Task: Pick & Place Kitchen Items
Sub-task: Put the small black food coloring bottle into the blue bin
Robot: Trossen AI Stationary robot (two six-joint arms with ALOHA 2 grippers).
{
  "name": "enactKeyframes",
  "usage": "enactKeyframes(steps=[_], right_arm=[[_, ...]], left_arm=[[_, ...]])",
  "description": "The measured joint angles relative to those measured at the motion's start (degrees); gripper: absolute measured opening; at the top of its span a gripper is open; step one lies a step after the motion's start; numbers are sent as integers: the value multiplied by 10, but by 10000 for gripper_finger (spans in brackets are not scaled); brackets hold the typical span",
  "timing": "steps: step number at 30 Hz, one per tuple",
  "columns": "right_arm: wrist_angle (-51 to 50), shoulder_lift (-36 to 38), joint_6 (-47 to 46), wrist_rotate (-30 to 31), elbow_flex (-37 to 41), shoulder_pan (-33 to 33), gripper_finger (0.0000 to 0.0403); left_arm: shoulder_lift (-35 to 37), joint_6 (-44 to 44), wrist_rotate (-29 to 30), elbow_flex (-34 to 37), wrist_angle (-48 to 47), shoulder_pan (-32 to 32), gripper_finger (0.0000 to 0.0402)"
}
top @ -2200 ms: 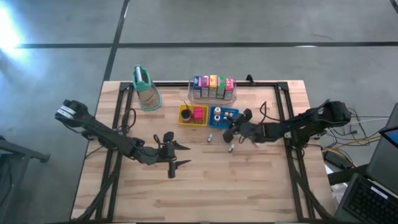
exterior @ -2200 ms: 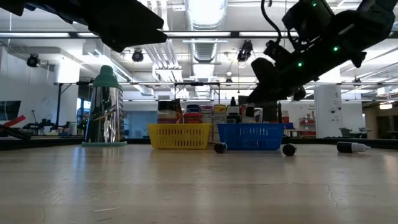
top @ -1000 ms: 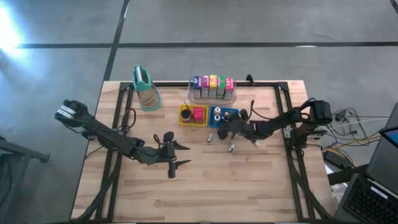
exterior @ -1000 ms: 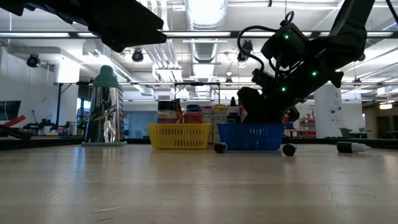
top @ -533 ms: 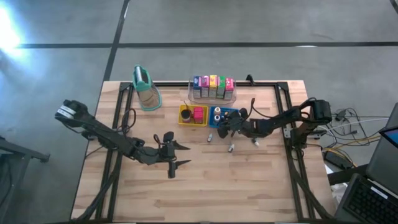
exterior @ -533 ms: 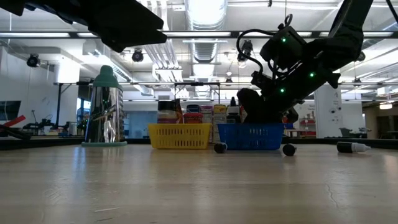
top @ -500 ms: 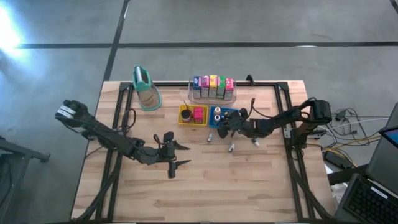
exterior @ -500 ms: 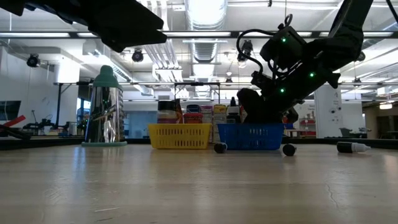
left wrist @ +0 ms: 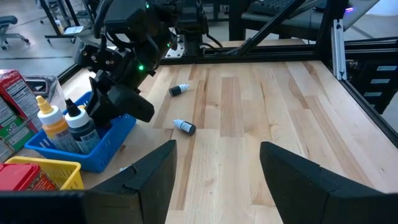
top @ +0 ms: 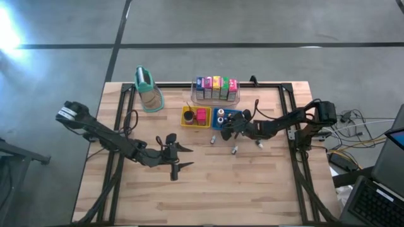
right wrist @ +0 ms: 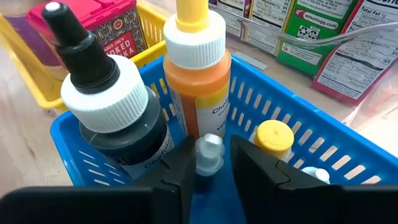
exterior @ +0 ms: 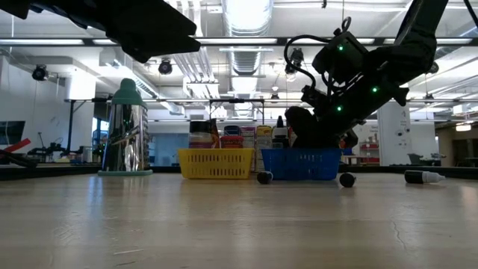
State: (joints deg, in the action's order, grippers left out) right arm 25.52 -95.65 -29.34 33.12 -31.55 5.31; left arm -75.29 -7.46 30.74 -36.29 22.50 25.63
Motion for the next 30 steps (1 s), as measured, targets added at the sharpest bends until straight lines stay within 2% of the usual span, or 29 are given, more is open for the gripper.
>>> enactKeyframes(steps=[6, 14, 23, 30], right_arm=[[0, 0, 0, 0, 0, 0, 100], [-8, 22, 13, -3, 0, 0, 77], [-73, 105, 24, -2, 1, -9, 79], [-104, 192, 44, -2, 1, -61, 99]], left_arm=[[0, 0, 0, 0, 0, 0, 236], [0, 0, 0, 0, 0, 0, 236], [0, 2, 0, 0, 0, 0, 236], [0, 0, 0, 0, -4, 0, 236]])
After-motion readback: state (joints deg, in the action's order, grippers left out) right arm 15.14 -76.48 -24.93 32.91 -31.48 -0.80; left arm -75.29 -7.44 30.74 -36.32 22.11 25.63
